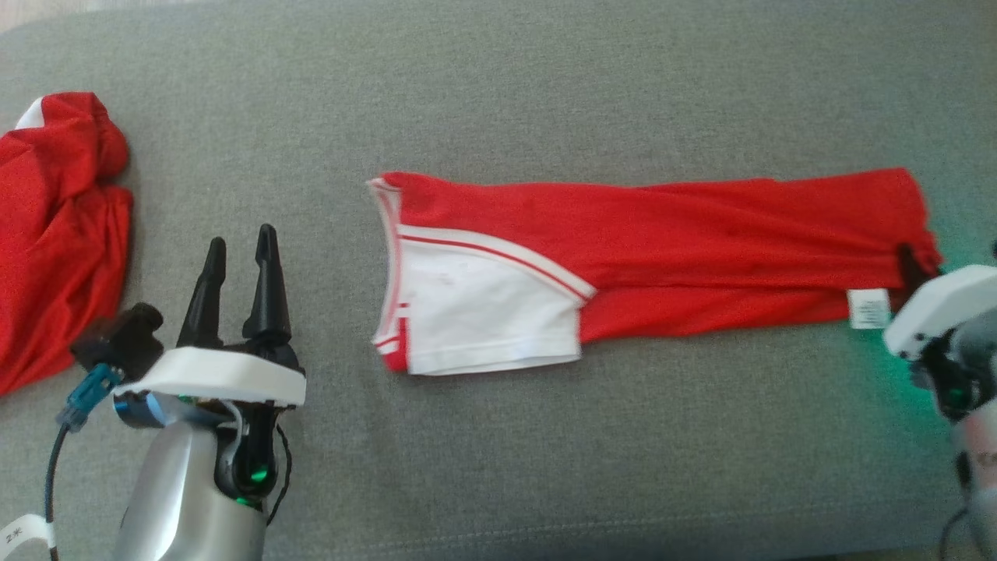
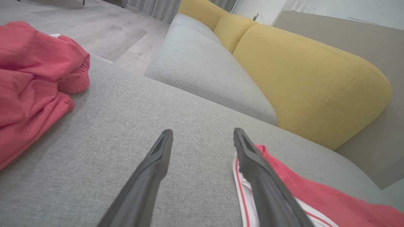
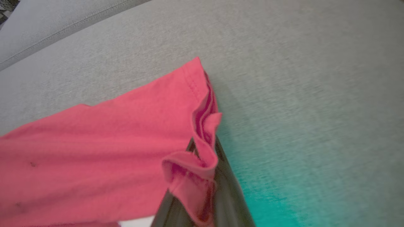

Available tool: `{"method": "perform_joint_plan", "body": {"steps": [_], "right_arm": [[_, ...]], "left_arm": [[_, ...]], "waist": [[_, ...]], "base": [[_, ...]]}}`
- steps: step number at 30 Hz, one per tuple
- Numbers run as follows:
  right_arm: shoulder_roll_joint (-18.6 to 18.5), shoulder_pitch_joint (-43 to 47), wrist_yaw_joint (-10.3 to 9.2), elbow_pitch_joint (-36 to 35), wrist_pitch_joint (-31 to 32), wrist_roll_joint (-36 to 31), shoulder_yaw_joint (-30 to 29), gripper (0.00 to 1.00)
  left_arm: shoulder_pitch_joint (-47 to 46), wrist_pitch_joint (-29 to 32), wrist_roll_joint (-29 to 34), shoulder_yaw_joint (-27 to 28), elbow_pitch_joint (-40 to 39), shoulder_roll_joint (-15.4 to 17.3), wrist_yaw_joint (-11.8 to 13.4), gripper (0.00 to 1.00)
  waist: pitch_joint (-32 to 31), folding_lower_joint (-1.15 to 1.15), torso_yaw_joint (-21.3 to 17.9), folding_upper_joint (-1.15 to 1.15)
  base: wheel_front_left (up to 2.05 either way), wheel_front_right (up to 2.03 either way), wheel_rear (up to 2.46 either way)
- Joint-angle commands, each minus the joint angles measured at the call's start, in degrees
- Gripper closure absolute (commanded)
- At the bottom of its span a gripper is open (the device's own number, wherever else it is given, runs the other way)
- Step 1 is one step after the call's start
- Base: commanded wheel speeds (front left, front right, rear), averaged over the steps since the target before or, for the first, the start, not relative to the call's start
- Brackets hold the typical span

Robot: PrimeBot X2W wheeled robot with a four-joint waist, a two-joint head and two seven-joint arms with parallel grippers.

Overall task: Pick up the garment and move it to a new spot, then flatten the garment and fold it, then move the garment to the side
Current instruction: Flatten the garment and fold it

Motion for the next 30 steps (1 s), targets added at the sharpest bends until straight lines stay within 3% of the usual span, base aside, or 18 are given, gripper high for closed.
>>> {"method": "perform_joint_plan", "body": {"steps": [1, 7, 14, 21, 30], "right_arm": [[-2.7, -1.1, 0.1, -0.5, -1.6, -1.5, -0.6, 1.0], [-4.8, -2.8, 0.1, 3.0, -5.2, -7.0, -4.4, 1.0], [-2.1, -5.2, 0.1, 4.4, -7.5, -12.4, -7.1, 1.0], [3.9, -5.9, 0.1, -1.5, -5.1, -12.4, -4.8, 1.0], [13.4, -1.9, 0.1, -16.8, 3.9, -7.4, 0.3, 1.0]], "left_arm": [[-2.3, -0.4, 0.7, 1.7, -1.6, 0.5, -0.3, 0.0], [-2.0, -0.4, 0.5, 1.7, -1.5, 0.5, -0.3, 0.0], [-1.0, -0.4, -0.1, 1.0, -0.9, 0.5, -0.4, 0.0], [0.5, -0.4, -1.0, 1.0, -0.3, 0.5, -0.3, 0.0], [3.1, -0.4, -2.7, 0.4, -0.7, 0.5, 0.6, 0.0]], "waist": [[-0.2, 0.0, 0.0, 0.0], [-0.8, 0.0, -0.2, 0.0], [-2.8, 0.0, -0.8, 0.0], [-6.6, 0.0, -1.8, 0.0], [-10.9, 0.0, -2.1, 0.0]], "base": [[0.0, 0.0, 0.0], [0.0, 0.0, 0.0], [0.0, 0.0, 0.0], [0.0, 0.0, 0.0], [0.0, 0.0, 0.0]]}}
